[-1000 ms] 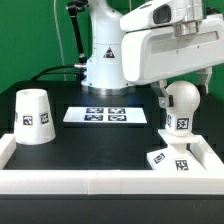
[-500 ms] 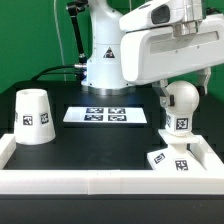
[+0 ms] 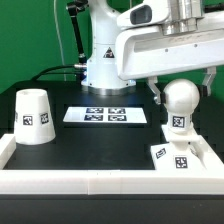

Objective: Assemble lamp

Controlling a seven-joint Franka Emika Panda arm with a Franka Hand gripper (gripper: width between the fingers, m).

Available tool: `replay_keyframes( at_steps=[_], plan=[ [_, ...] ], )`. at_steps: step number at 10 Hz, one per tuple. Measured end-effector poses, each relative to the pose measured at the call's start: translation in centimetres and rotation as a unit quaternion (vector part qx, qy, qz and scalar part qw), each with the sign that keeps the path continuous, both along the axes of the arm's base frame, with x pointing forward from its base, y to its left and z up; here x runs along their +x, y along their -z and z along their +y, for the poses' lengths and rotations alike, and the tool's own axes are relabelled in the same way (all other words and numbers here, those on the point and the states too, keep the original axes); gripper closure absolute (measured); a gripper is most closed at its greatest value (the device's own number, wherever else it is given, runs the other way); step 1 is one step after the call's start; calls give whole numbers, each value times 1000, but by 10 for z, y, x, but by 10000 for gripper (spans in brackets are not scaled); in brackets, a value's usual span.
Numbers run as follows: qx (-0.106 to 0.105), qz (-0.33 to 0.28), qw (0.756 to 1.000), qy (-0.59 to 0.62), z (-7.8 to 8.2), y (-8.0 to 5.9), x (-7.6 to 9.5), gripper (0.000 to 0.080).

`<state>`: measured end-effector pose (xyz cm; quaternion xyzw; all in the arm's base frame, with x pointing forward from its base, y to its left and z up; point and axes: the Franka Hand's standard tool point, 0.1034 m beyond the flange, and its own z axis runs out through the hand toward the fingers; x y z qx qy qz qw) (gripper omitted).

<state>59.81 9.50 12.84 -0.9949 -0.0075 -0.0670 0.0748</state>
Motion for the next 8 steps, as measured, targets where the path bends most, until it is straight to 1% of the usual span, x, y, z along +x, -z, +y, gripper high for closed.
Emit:
replay_keyframes(
  at_steps=[2,3,4,5,7,8],
  plan=[
    [13,15,996,88,1,2,-2,225],
    [16,21,994,110,3,4,-4,225],
    [24,30,986,162,6,5,-4,241],
    [31,45,974,221,10,5,-6,241],
    [41,61,958,279,11,5,-7,251],
    [51,70,943,323,12,5,-7,261]
  ],
)
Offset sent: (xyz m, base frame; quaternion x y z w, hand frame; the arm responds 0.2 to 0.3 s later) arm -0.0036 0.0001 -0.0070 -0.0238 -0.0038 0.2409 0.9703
